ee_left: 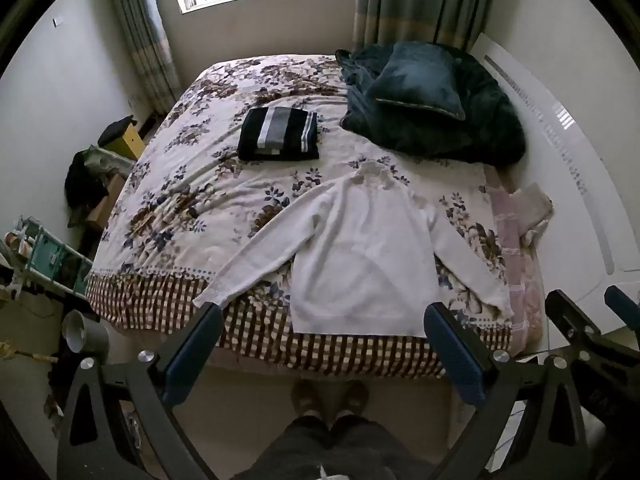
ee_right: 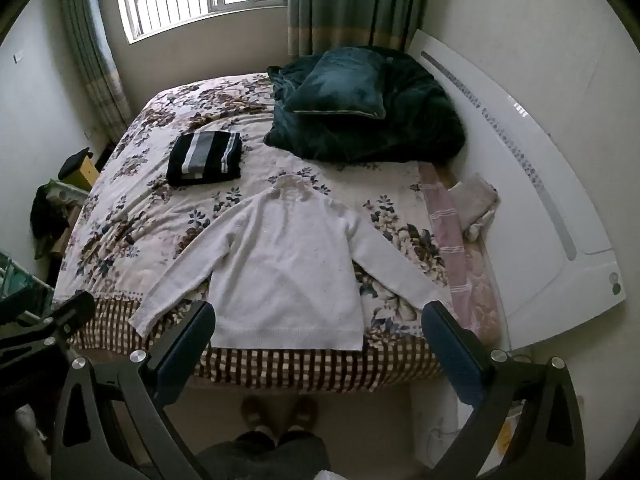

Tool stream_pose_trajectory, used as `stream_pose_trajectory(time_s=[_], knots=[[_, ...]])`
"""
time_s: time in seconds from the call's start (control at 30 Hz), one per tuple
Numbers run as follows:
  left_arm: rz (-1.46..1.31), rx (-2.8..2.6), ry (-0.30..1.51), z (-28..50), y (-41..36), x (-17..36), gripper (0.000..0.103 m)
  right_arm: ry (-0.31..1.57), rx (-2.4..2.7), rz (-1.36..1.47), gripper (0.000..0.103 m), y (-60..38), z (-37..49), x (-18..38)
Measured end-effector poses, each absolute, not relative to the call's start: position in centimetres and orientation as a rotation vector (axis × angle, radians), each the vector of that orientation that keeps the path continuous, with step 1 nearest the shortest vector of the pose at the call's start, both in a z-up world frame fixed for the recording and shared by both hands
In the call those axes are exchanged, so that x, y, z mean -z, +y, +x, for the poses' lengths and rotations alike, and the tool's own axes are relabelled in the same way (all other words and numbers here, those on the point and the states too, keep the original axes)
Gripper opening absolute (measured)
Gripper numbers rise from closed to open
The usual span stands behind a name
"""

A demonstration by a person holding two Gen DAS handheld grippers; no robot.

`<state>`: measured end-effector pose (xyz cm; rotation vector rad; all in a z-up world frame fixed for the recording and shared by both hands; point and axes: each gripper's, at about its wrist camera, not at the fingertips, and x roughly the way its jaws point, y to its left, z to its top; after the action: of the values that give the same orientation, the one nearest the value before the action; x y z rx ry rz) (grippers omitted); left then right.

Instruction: Fold small clothes

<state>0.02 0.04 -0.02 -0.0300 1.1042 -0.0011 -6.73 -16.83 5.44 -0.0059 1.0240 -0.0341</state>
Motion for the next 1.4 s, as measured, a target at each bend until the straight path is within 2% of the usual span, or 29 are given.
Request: stream_pose_trajectory(time_s=[1.17, 1.4], knots=[[-0.006, -0.011, 1.087, 0.5, 0.8, 0.6, 0.103, 1.017, 0.047, -0.032, 0.103, -16.4, -6.0, -6.0], [-0.012, -0.018, 1.074, 0.2, 0.5, -0.7, 0.103, 1.015, 0.047, -0.036, 0.103, -16.5, -6.5, -5.9]])
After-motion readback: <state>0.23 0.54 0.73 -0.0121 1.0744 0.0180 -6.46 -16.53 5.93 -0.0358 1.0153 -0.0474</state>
